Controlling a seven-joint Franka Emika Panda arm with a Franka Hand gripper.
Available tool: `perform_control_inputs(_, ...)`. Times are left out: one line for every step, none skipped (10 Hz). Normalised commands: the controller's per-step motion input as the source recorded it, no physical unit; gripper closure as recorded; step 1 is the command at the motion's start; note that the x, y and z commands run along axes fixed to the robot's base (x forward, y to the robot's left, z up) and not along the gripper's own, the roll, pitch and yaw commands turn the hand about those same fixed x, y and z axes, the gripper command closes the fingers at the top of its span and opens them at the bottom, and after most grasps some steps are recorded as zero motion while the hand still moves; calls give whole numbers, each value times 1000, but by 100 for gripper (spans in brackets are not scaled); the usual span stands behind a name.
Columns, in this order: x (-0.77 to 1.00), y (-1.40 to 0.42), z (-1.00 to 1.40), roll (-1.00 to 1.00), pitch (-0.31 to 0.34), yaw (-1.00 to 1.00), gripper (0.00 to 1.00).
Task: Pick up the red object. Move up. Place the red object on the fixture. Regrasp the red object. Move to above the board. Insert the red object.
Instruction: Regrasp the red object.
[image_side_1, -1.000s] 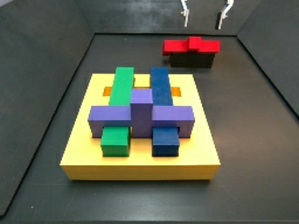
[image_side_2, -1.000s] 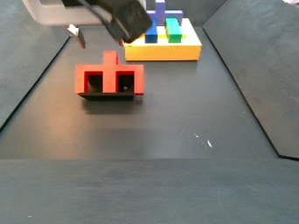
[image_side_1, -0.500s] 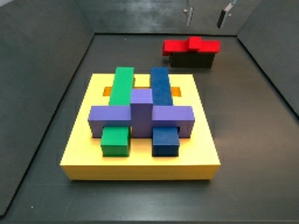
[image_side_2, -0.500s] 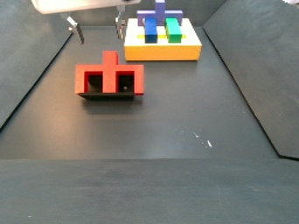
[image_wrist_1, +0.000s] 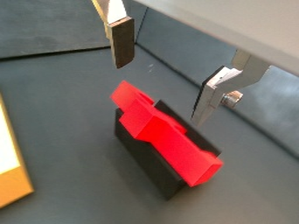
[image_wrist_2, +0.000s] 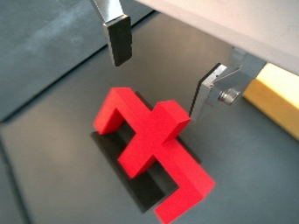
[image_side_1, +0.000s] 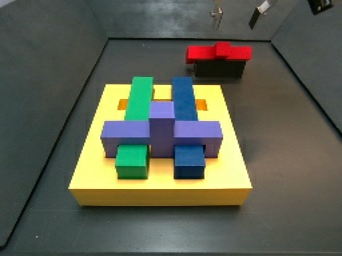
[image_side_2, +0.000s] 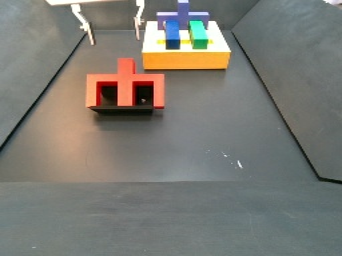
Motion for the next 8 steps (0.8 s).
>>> perform_control_inputs(157, 0, -129, 1000, 20, -14, 0)
perform_control_inputs(140, 11, -206, 1000, 91, -183, 0)
perform_control_inputs(49, 74, -183, 1000, 103, -254, 0)
perform_control_inputs(0, 0, -120, 1000, 151, -226, 0)
perform_control_inputs(0, 0, -86, 1000, 149, -214, 0)
perform_control_inputs(-63, -49, -46, 934, 134, -143, 0)
perform_control_inputs(0, -149, -151, 774, 71, -111, 0)
perform_control_inputs(0, -160, -123, 589, 20, -80, 0)
